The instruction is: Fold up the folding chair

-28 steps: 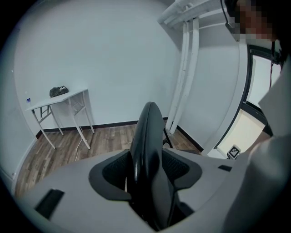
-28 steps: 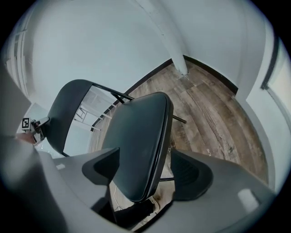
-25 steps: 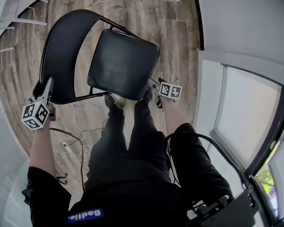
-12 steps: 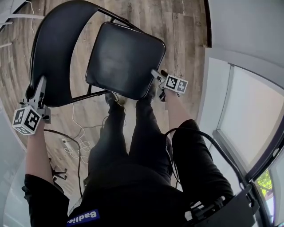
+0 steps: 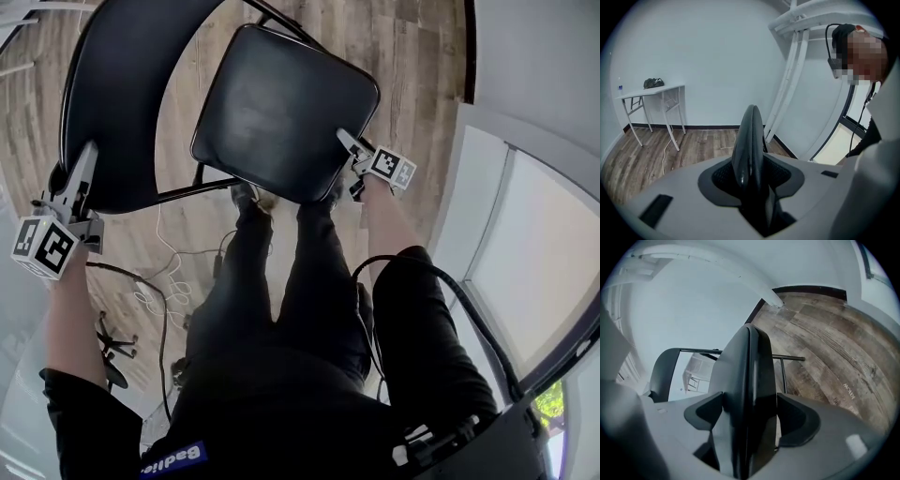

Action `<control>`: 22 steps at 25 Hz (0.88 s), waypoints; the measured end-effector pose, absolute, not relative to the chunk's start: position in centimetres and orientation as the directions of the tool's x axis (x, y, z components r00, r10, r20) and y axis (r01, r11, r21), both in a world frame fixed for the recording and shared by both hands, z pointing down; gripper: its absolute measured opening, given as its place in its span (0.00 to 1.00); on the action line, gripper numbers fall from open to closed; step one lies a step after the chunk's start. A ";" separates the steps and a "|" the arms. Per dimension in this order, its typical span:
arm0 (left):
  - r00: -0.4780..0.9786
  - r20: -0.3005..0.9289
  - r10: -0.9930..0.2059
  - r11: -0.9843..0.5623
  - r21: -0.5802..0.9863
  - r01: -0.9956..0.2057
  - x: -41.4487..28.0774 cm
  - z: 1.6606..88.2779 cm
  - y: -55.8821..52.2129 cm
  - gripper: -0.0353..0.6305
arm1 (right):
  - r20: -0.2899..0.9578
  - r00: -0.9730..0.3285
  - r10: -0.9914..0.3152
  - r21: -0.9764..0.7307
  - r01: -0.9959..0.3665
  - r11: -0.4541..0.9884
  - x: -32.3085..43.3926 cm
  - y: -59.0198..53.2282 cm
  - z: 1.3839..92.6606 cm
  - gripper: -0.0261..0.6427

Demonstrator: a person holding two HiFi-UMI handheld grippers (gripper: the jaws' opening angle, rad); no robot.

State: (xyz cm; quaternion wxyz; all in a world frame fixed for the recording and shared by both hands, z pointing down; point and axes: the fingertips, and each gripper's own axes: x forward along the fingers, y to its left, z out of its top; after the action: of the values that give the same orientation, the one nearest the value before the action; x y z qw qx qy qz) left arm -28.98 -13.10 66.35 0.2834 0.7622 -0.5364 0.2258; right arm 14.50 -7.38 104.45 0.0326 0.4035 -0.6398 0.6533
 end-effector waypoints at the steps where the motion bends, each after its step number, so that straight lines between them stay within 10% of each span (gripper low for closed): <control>1: 0.319 0.657 -0.683 -0.260 0.188 -0.947 -28.9 66.4 -13.1 0.28 | 0.558 -0.680 -0.476 -0.819 -0.542 -0.186 14.4 -7.4 104.7 0.53; 22: 0.309 0.669 -0.676 -0.273 0.162 -0.948 -27.4 64.9 -12.3 0.27 | 0.541 -0.718 -0.438 -0.841 -0.450 -0.300 14.0 -6.0 102.8 0.53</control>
State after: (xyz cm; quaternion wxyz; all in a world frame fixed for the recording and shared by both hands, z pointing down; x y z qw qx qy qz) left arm -27.38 -12.26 64.93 0.2788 0.7595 -0.5345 0.2444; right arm 13.97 -5.96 102.79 0.0043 0.3755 -0.5916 0.7135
